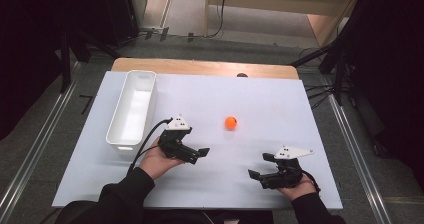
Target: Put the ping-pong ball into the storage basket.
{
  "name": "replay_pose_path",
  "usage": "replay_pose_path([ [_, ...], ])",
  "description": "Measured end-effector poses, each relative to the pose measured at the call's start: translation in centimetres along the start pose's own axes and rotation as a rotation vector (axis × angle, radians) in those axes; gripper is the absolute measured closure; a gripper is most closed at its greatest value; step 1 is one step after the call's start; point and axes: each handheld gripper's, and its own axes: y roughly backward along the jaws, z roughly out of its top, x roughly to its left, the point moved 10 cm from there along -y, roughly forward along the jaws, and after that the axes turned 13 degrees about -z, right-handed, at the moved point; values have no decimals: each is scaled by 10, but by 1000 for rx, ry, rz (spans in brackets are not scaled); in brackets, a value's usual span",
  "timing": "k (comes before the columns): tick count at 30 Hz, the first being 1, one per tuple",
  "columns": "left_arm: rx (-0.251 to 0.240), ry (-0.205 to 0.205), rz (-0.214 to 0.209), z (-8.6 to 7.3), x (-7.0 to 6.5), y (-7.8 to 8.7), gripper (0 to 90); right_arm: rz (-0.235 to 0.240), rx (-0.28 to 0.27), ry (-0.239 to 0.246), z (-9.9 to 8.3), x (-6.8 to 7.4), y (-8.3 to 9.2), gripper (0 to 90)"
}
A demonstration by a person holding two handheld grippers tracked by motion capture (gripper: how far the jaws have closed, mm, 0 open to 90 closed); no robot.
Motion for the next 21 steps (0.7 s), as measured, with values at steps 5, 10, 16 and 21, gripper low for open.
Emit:
replay_pose_path([
  [5, 31, 13, 12, 0, 2, -3, 0, -1, -2, 4, 0, -1, 0, 127],
  [10, 25, -3, 8, 7, 0, -7, 1, 4, 0, 1, 0, 0, 0, 127],
  [16, 17, -12, 5, 14, 2, -10, 19, -1, -4, 1, 0, -1, -1, 127],
  [21, 23, -16, -3, 16, 2, -14, 19, 0, -2, 0, 0, -1, -1, 127],
])
